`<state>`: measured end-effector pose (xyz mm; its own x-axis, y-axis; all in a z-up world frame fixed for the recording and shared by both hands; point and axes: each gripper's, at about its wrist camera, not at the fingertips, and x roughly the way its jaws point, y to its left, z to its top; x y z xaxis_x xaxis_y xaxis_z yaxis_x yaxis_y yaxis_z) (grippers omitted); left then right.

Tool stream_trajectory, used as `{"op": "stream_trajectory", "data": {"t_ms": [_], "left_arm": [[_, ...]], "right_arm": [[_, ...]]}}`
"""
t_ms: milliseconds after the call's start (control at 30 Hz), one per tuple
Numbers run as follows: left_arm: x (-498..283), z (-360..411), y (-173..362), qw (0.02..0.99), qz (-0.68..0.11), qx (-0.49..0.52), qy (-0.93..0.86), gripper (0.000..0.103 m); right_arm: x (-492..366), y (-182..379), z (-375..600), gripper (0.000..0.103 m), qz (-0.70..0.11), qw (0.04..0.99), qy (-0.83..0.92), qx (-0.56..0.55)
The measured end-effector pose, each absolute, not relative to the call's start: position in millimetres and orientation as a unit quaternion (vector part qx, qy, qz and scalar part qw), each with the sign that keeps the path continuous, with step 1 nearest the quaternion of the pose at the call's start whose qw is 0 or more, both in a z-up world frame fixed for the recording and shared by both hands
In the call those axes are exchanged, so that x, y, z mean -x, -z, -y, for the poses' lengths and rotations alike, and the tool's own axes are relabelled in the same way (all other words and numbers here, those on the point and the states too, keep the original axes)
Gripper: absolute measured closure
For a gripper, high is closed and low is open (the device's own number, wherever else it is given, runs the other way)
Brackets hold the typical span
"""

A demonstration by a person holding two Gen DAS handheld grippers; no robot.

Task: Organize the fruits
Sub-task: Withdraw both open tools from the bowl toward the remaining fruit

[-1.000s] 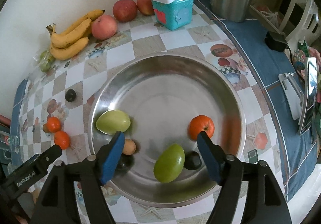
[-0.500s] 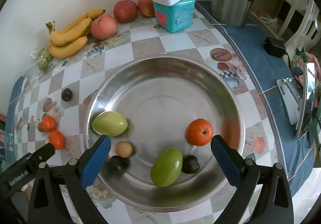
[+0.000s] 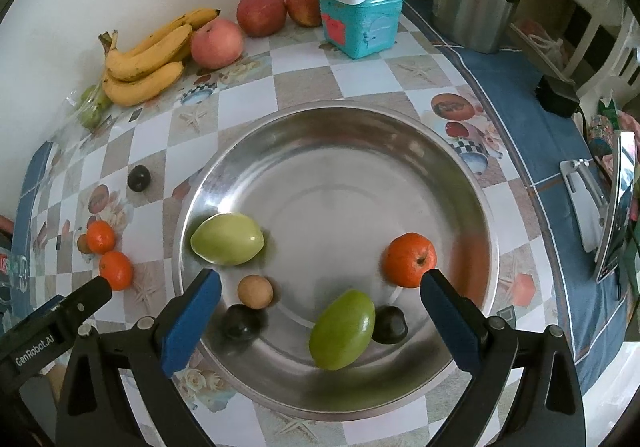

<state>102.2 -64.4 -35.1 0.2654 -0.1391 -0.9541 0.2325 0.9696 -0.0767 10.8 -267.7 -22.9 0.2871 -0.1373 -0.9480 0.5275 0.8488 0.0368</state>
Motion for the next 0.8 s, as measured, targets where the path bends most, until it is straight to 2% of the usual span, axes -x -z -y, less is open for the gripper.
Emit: {"op": "stream_trajectory", "data": {"t_ms": [500, 800], "left_arm": [[-130, -10, 8, 0.832, -0.554, -0.023, 0.018, 0.0], [-143, -35, 12, 0.826, -0.564, 0.004, 0.0, 0.0]], "right_arm": [[-36, 20, 215, 0.003, -0.562, 0.806, 0.148, -0.116], [-59, 24, 158, 0.003, -0.563, 0.817, 0.062, -0.104]]}}
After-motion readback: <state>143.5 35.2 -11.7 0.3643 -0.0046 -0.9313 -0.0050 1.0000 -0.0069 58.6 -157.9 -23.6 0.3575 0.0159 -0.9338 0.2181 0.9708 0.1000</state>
